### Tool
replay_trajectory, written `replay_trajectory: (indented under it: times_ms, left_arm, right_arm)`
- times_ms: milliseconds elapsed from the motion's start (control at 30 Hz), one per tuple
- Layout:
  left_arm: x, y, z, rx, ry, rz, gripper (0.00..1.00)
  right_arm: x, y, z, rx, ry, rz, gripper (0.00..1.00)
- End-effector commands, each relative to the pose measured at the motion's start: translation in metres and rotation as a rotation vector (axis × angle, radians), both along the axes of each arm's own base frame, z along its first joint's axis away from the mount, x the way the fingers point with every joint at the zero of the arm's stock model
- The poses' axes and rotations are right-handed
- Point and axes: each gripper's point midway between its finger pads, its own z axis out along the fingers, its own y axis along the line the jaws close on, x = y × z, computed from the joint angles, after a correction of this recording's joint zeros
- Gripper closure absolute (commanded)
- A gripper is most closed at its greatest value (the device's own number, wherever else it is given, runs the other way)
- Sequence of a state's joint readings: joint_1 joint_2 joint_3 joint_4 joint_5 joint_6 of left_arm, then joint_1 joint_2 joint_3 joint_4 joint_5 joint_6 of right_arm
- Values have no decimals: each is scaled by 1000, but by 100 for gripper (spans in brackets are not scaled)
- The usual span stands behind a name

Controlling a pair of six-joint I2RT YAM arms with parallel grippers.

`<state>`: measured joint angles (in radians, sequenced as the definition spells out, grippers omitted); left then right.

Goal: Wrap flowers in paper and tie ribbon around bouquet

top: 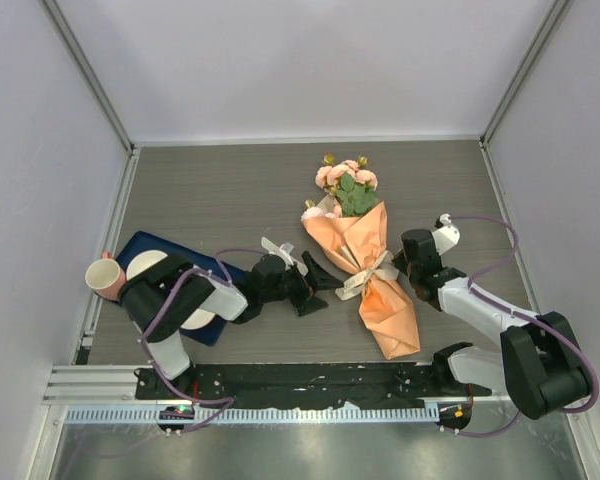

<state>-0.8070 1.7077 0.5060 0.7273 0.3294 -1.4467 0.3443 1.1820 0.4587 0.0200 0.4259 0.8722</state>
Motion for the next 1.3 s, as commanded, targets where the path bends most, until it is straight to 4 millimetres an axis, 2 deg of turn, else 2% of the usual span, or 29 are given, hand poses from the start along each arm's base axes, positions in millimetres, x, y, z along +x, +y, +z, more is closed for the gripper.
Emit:
replay_trajectory:
  times_ms: [0, 67, 200, 267, 333, 367, 500, 533, 733, 867, 967, 1000, 1033, 1067, 1133, 1167, 1233, 1267]
  left_arm:
    - [17, -27, 37, -219, -17, 120, 0]
    - [18, -28, 26, -213, -15, 140, 0]
    - [20, -39, 32, -292, -55, 140, 8]
    - [20, -45, 23, -293, -35, 130, 11]
    - [20, -47, 25, -320, -40, 135, 16]
    - [19, -45, 18, -315, -32, 143, 18]
    - [17, -43, 20, -343, -40, 142, 42]
    - [15, -42, 20, -344, -44, 139, 44]
    - [5, -42, 24, -365, -47, 102, 49]
    - [5, -42, 25, -385, -50, 107, 64]
    - [5, -46, 27, -410, -50, 93, 82]
    - [5, -46, 29, -413, -58, 89, 95]
    - [5, -45, 27, -406, -48, 86, 100]
    - [9, -40, 13, -365, 45, 113, 100]
    - [11, -32, 9, -339, 35, 129, 100]
    - [12, -22, -4, -259, 62, 148, 100]
    - [14, -11, -15, -161, 65, 153, 100]
    - [16, 0, -24, -80, 98, 171, 100]
  right_arm:
    - [10, 6, 21, 8, -58, 25, 100]
    - [10, 5, 23, 9, -63, 24, 100]
    - [9, 4, 24, 6, -65, 17, 100]
    - [9, 3, 22, 9, -61, 12, 100]
    - [10, 5, 23, 11, -61, 16, 100]
    - [10, 5, 23, 11, -58, 17, 100]
    - [11, 5, 23, 8, -58, 15, 100]
    - [11, 5, 23, 10, -58, 16, 100]
    - [10, 6, 17, 15, -42, 15, 100]
    - [10, 6, 14, 18, -33, 11, 100]
    - [10, 3, 11, 11, -25, -9, 100]
    - [10, -1, 11, 6, -27, -33, 100]
    - [9, -2, 10, 1, -22, -43, 100]
    - [10, -5, 9, -6, -21, -58, 100]
    - [7, -14, 5, -26, -5, -111, 100]
    - [5, -17, 2, -34, 16, -133, 100]
    - [3, -25, -1, -40, 21, -198, 100]
    - [1, -27, -4, -44, 33, -210, 100]
